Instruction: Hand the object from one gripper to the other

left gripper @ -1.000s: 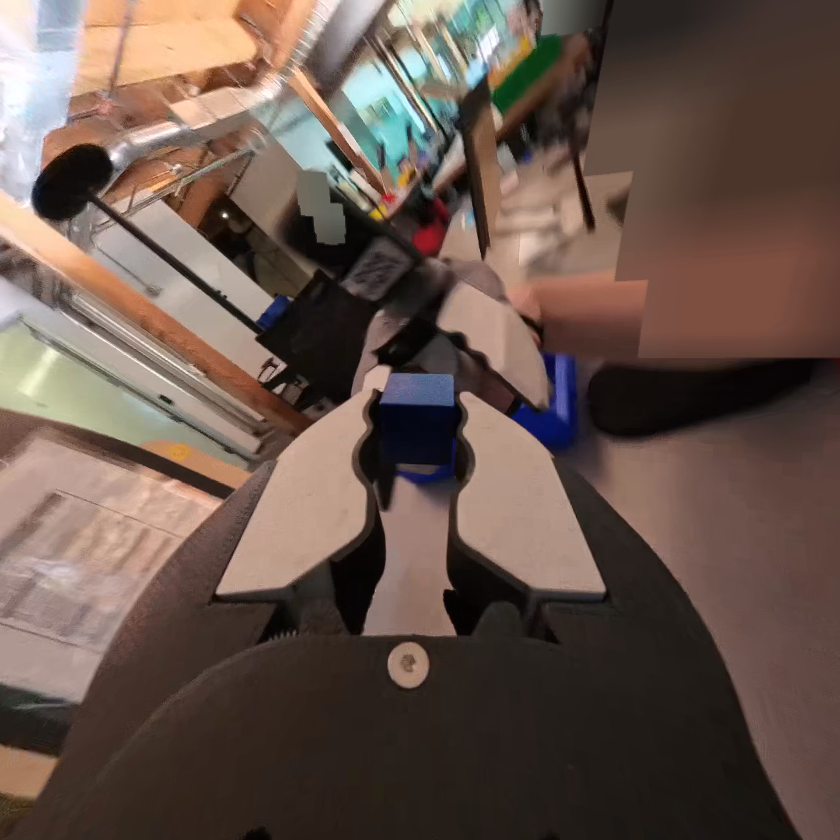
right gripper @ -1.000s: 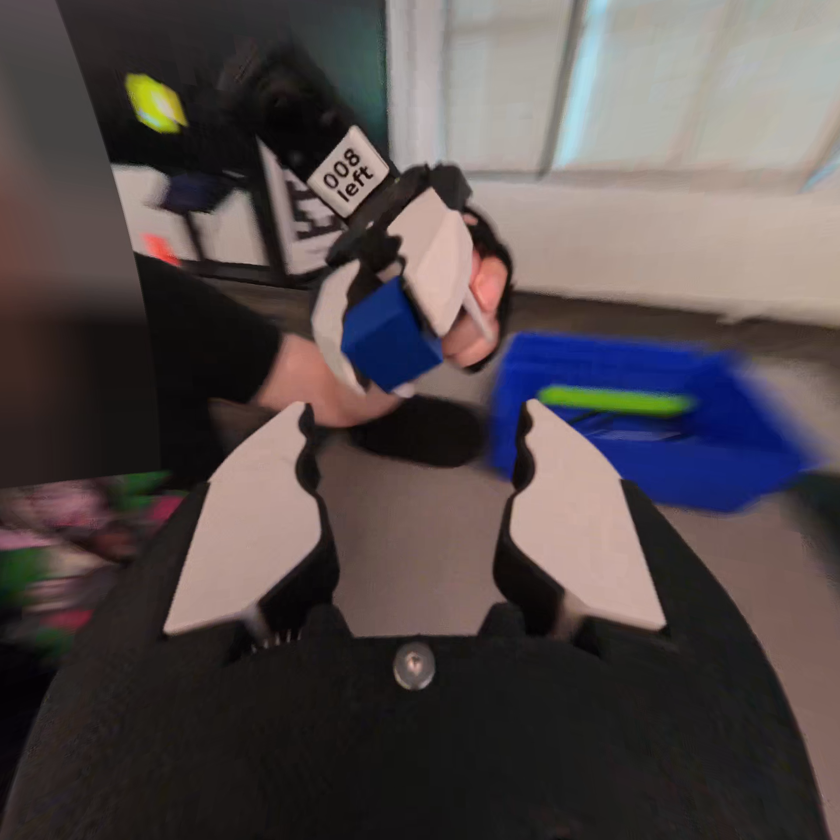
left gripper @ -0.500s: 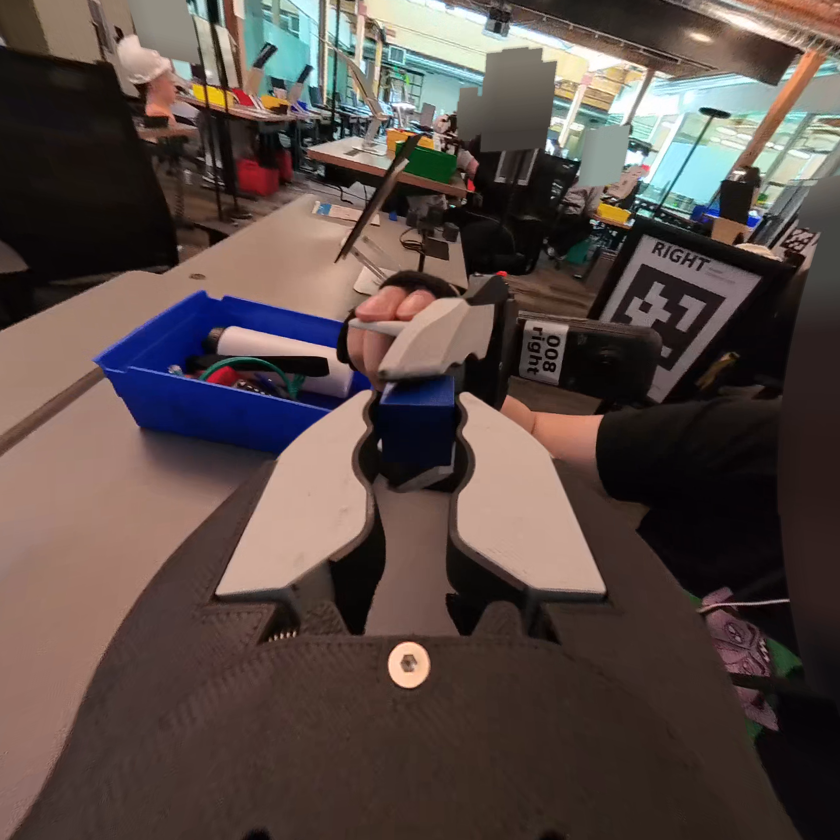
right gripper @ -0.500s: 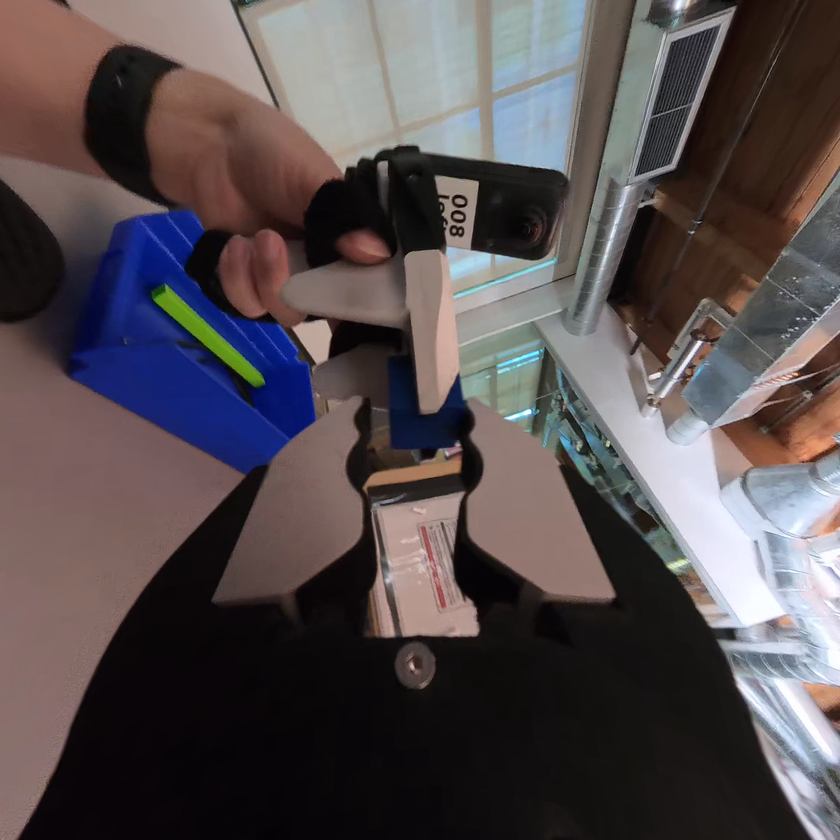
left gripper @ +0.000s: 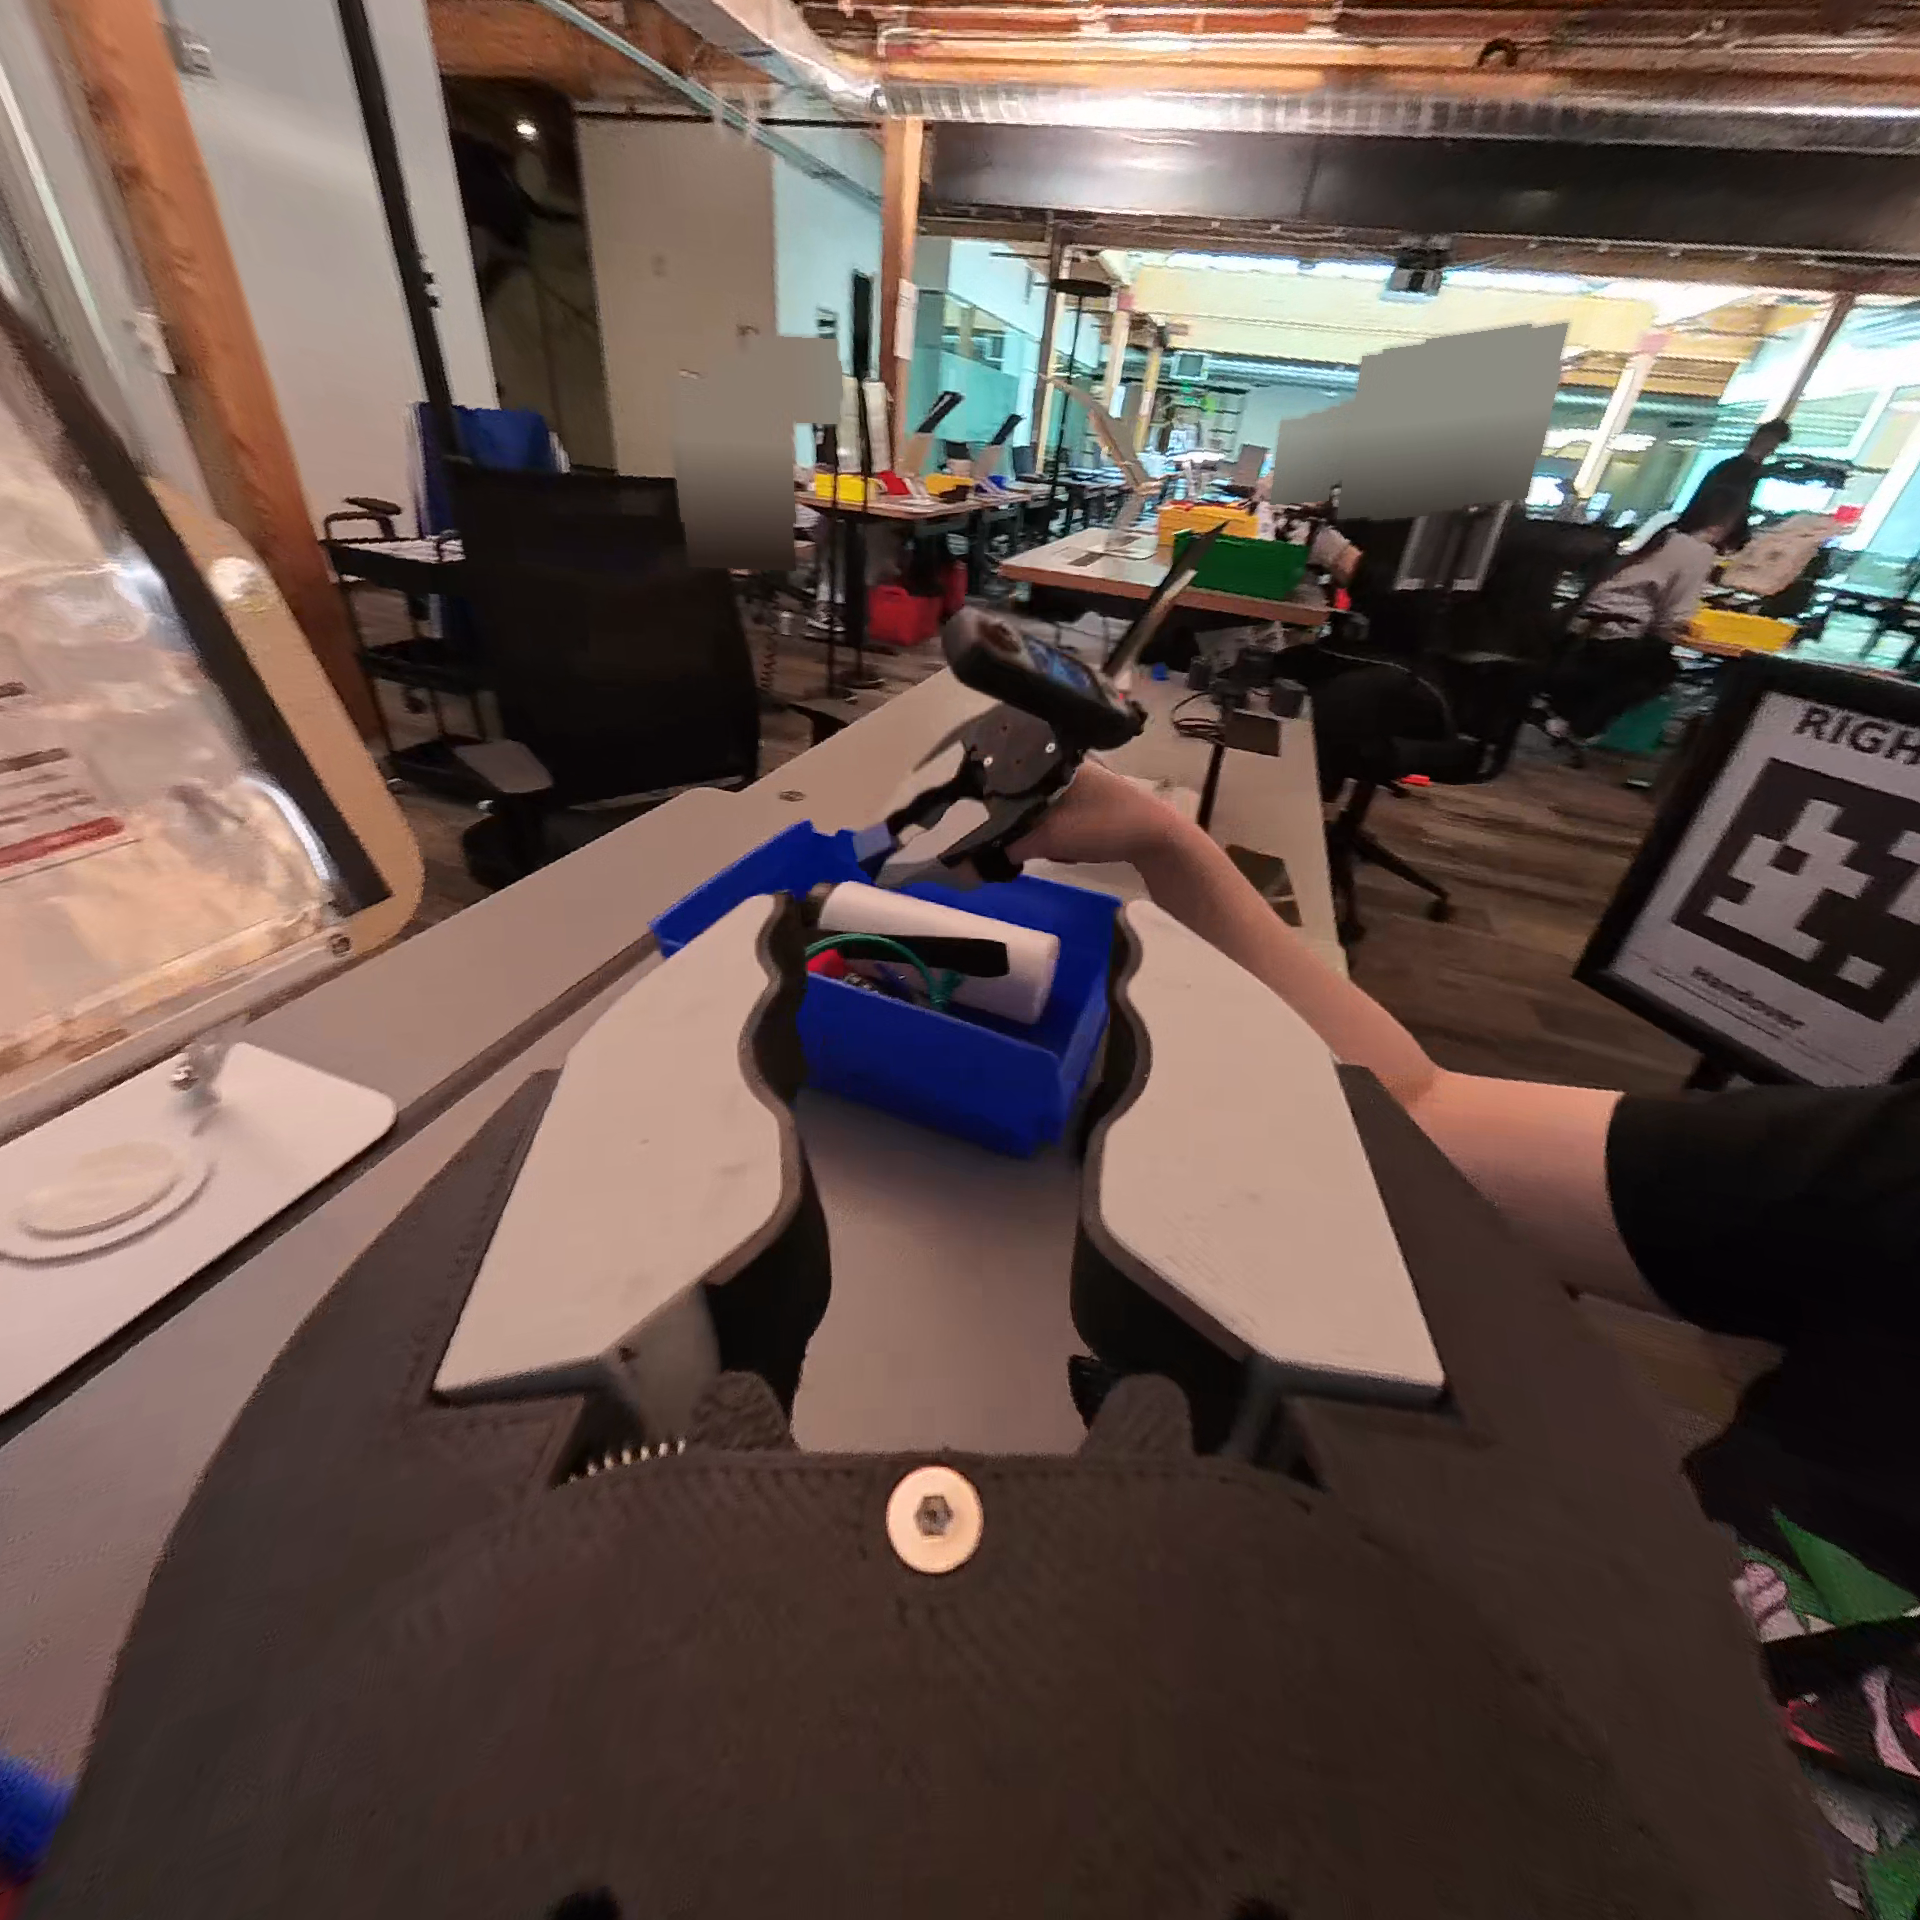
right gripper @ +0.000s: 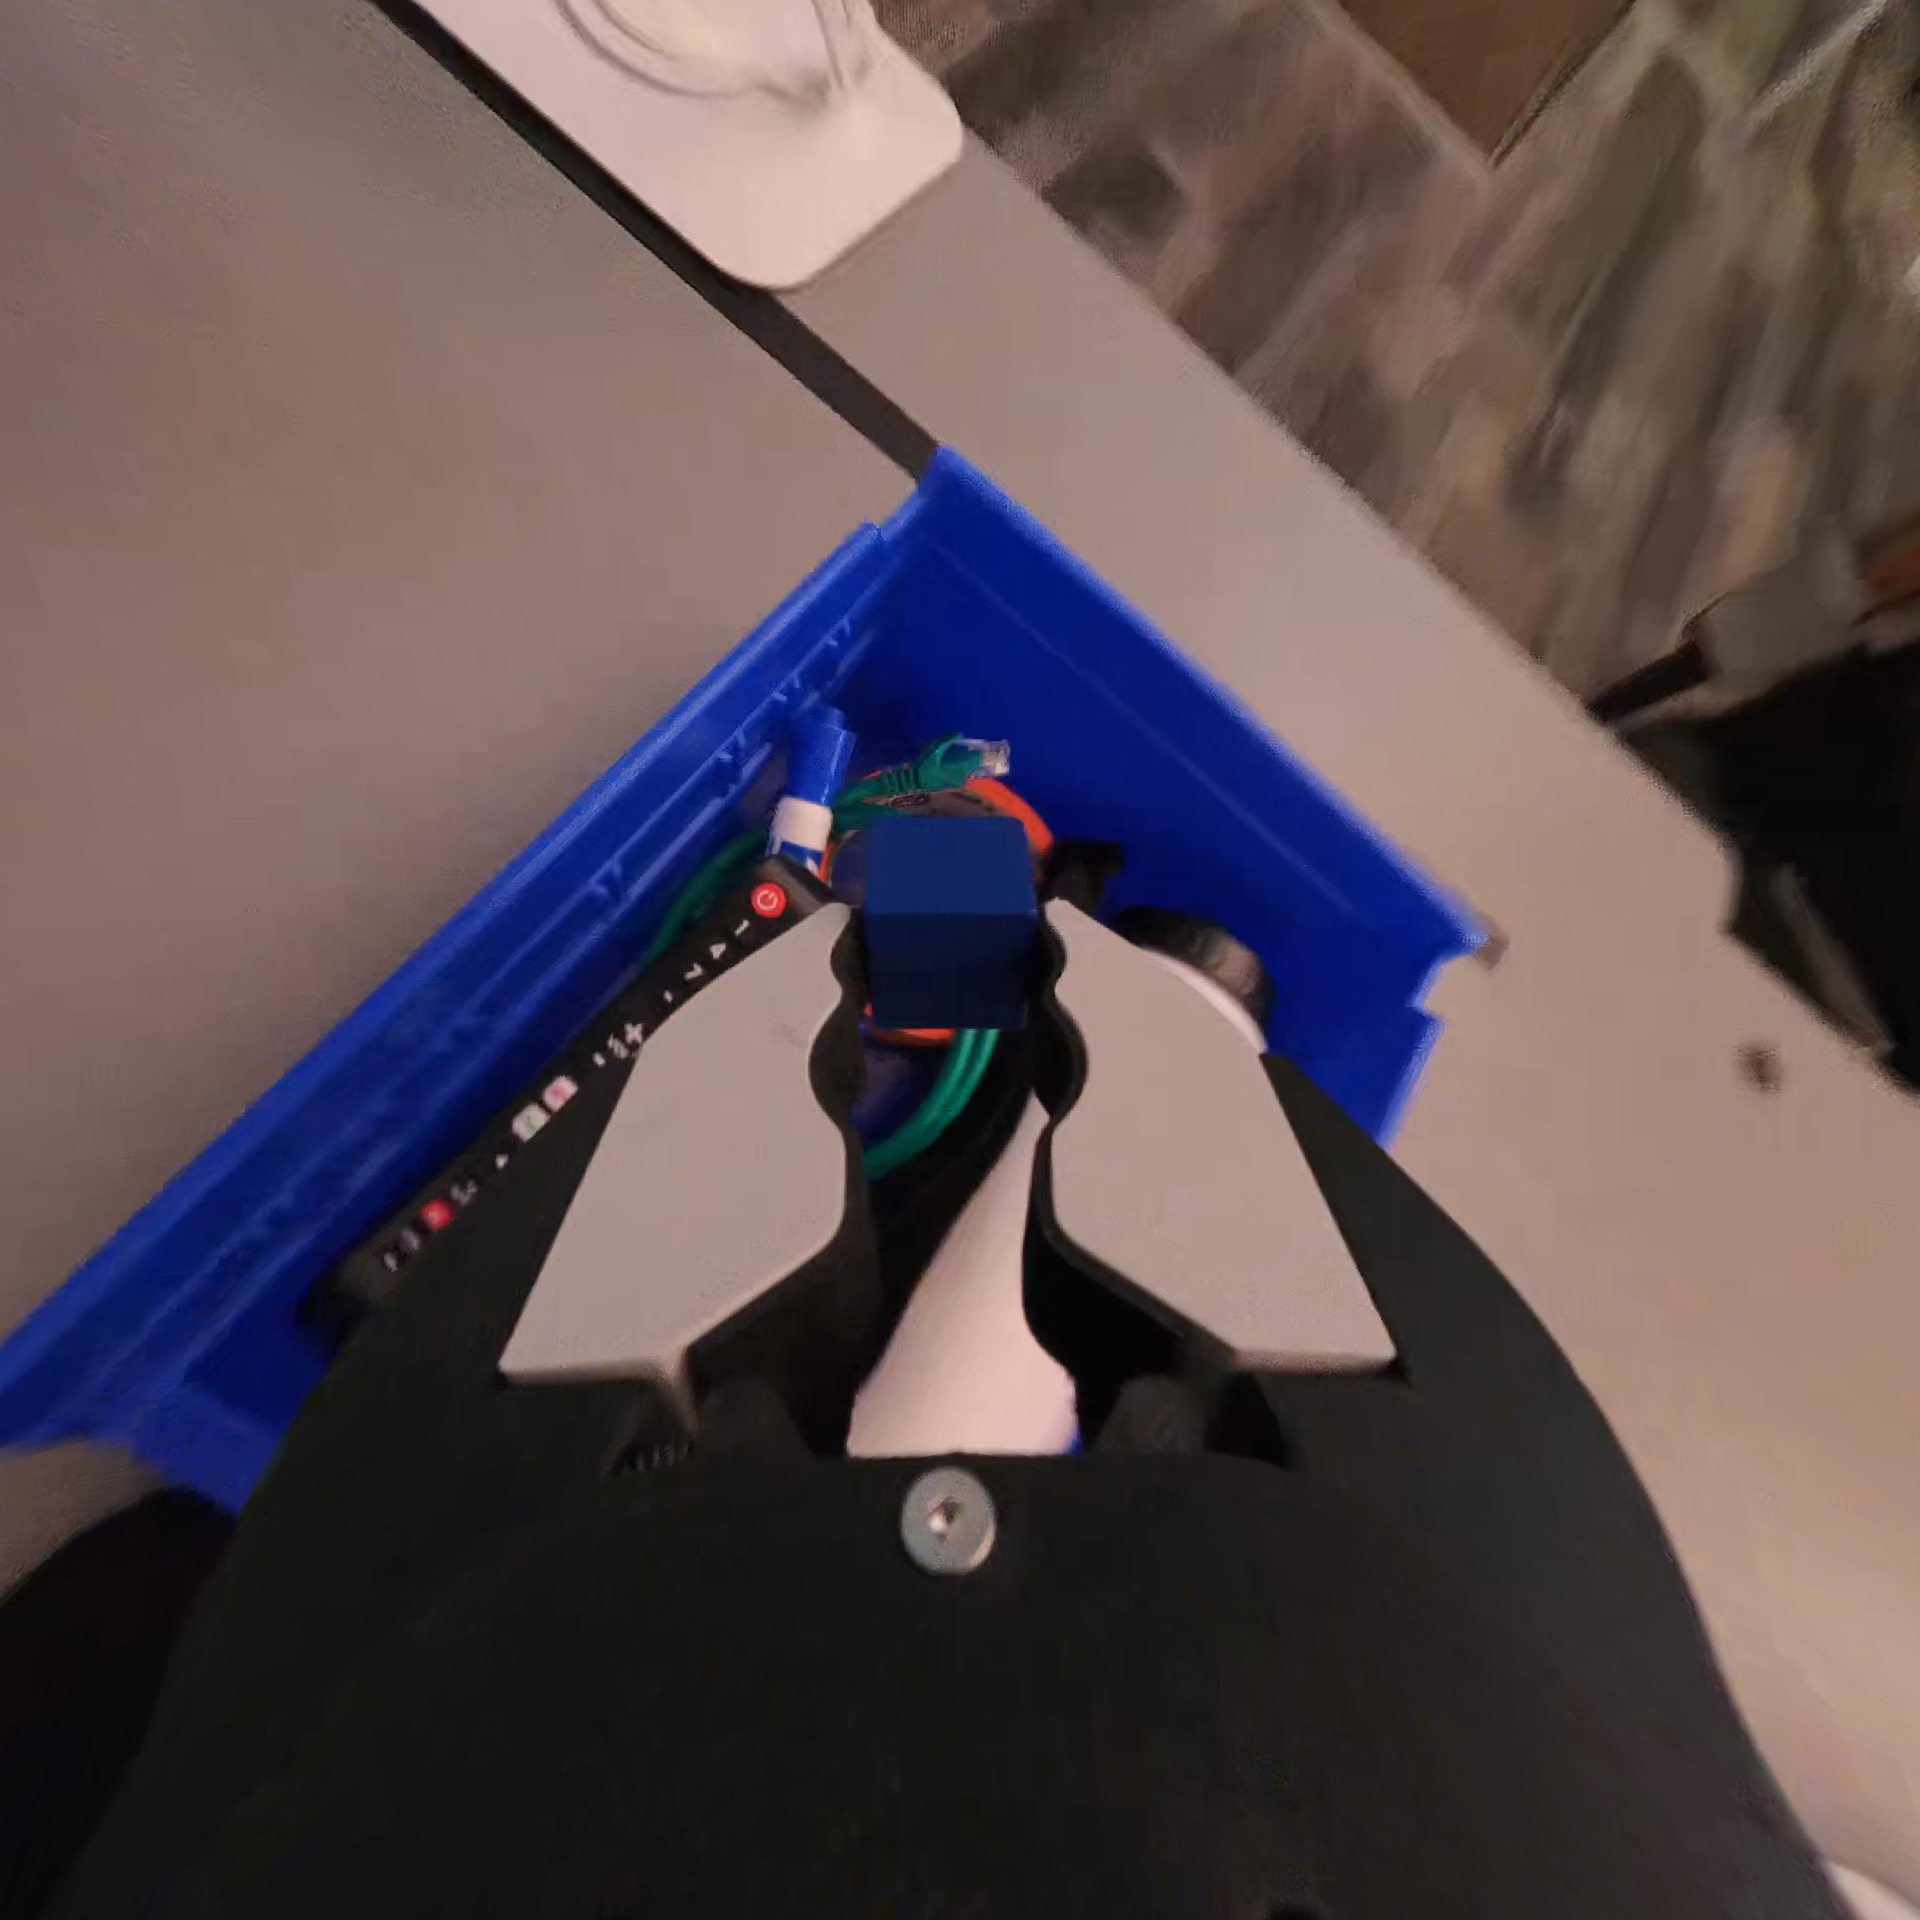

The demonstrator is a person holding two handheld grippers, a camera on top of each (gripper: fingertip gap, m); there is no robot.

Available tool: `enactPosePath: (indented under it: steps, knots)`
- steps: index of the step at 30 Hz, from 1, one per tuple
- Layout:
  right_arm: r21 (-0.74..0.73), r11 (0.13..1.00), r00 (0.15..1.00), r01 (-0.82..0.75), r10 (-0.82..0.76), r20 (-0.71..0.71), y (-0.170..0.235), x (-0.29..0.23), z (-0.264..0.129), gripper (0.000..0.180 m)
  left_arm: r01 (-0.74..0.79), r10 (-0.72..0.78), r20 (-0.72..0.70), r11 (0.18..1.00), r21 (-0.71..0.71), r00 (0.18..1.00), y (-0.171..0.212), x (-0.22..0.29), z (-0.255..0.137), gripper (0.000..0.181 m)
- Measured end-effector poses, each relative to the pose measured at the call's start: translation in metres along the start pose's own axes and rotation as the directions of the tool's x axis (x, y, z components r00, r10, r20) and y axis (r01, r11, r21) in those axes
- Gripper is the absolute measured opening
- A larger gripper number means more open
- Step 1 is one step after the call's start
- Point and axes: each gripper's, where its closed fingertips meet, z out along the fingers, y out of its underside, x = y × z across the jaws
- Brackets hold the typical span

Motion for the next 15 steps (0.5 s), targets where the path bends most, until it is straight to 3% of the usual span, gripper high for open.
enactPosePath:
  steps: [4, 8, 12, 15]
  knots:
    - [-0.054, 0.964, 0.959, -0.261, 0.265, 0.1, 0.009, -0.007, 0.048, 0.031, -0.012, 0.014, 0.043, 0.999, -0.036, 0.999, 0.003, -0.008, -0.005, 0.055]
    - [-0.176, 0.954, 0.961, -0.242, 0.261, 0.093, 0.028, -0.018, 0.074, 0.031, -0.006, 0.009, 0.047, 0.998, -0.061, 0.999, 0.006, -0.01, -0.007, 0.055]
    - [-0.147, 0.959, 0.961, -0.243, 0.258, 0.095, 0.026, -0.012, 0.068, 0.035, -0.011, 0.019, 0.1, 0.996, -0.087, 0.995, 0.007, -0.021, -0.013, 0.058]
    - [0.015, 0.967, 0.964, -0.253, 0.251, 0.088, -0.001, 0.002, 0.037, 0.04, -0.038, 0.078, 0.245, 0.986, -0.161, 0.966, 0.013, -0.048, -0.031, 0.062]
